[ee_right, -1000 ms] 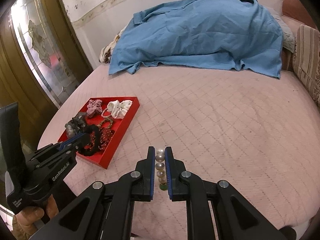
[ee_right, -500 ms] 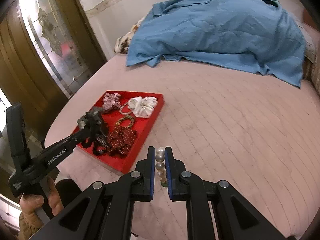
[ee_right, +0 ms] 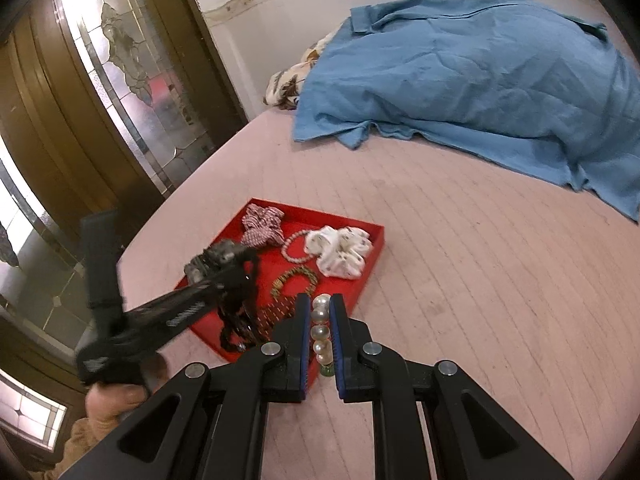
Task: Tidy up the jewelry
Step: 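Carry black hair tie and pearl bracelet into the red tray and release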
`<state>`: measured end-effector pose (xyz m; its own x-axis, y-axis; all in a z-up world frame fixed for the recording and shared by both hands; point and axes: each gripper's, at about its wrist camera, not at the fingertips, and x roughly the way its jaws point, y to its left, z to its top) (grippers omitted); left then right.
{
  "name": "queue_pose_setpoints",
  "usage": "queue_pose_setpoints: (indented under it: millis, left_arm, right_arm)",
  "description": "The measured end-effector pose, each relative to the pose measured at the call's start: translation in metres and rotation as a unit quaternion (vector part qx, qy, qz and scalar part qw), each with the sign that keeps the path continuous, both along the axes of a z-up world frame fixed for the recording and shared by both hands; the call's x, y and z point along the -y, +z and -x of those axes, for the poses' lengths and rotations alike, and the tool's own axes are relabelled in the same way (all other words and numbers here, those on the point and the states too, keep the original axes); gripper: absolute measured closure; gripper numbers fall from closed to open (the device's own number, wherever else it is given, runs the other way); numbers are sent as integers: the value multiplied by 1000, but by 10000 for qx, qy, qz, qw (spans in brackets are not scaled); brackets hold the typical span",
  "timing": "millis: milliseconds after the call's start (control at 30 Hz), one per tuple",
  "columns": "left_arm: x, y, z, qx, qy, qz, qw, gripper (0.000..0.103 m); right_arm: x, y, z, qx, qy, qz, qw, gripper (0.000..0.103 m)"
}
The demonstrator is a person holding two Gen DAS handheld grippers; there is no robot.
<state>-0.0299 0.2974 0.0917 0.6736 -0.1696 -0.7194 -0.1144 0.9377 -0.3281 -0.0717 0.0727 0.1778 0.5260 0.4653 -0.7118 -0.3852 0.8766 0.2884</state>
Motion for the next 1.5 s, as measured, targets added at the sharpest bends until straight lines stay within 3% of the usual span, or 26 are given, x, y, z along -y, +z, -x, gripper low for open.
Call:
queue_pose_setpoints:
  millis: [200, 633, 933, 1267, 1333, 1500]
  left_arm:
    - [-5, -6, -24, -55, 100, -588, 9982, 94]
    - [-12, -26, -40, -154, 45, -672, 9976, 94]
    - [-16, -31, -43, -207, 87, -558, 9982, 94]
    - [-19, -36, -46, -268, 113, -491, 9984, 93]
    - [-20, -36, -45, -250, 107, -448, 9986, 89]
    - [-20, -29, -39, -41, 86, -335, 9994, 56]
  right_arm:
    - [-21, -2, -26, -61, 89, -47, 9999, 92]
    - [-68, -40, -73, -293, 310, 270, 9987, 92]
    - [-77, -78, -88, -616, 320, 526, 9962, 92]
    - [-79, -95, -93, -763, 297, 646, 9945, 91]
    - [-80, -96, -92, -770, 314, 661, 9943, 92]
    - [-82, -94, -86, -760, 364, 679, 9941, 92]
